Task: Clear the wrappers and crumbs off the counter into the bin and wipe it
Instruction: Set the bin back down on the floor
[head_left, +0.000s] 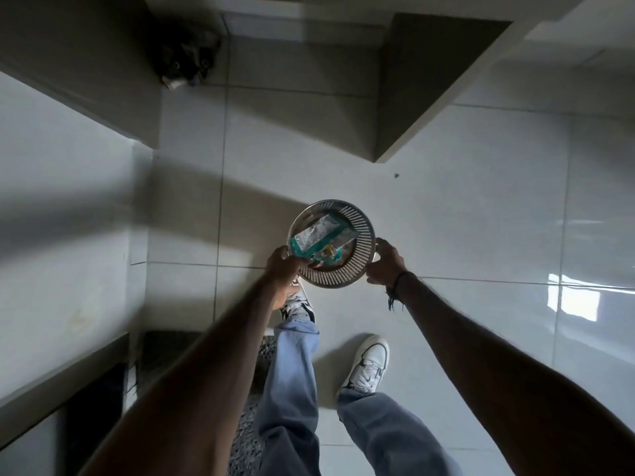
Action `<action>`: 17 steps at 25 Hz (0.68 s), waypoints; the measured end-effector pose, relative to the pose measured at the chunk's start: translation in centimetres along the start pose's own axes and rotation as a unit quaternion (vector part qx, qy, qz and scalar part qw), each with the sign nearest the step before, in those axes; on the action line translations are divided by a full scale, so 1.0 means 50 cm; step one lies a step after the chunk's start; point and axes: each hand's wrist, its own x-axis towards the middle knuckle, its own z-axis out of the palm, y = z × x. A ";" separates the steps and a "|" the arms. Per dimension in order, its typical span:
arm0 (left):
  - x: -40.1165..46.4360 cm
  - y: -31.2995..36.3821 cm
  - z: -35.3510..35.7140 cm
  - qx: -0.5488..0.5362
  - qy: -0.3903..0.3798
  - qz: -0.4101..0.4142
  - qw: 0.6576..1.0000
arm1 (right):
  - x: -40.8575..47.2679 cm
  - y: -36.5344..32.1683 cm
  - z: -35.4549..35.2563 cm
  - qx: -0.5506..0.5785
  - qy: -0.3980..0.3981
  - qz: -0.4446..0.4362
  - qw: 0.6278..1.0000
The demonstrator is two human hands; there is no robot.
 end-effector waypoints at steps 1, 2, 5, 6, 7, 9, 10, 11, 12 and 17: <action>-0.018 0.004 0.001 0.023 -0.007 0.006 1.000 | -0.019 0.002 -0.012 0.023 -0.008 0.005 1.000; -0.048 0.010 0.001 0.049 -0.010 0.017 0.999 | -0.048 -0.002 -0.026 0.045 -0.011 0.006 0.999; -0.193 0.050 -0.013 0.141 0.002 0.080 0.987 | -0.175 -0.053 -0.084 0.116 0.010 -0.006 0.993; -0.250 0.066 -0.020 0.167 0.010 0.110 0.980 | -0.228 -0.077 -0.104 0.150 0.016 -0.007 0.989; -0.300 0.080 -0.026 0.194 0.017 0.145 0.970 | -0.274 -0.100 -0.122 0.182 0.015 -0.011 0.983; -0.405 0.127 -0.043 0.228 0.019 0.223 0.947 | -0.370 -0.157 -0.167 0.228 0.002 -0.039 0.973; -0.453 0.151 -0.052 0.228 0.010 0.255 0.939 | -0.414 -0.184 -0.189 0.241 -0.002 -0.062 0.968; -0.501 0.178 -0.060 0.223 -0.002 0.286 0.932 | -0.458 -0.212 -0.211 0.259 -0.005 -0.092 0.961; -0.543 0.208 -0.067 0.215 -0.010 0.314 0.925 | -0.498 -0.241 -0.234 0.280 -0.003 -0.119 0.953; -0.706 0.394 -0.079 0.136 0.051 0.468 0.872 | -0.624 -0.378 -0.353 0.322 0.123 -0.225 0.911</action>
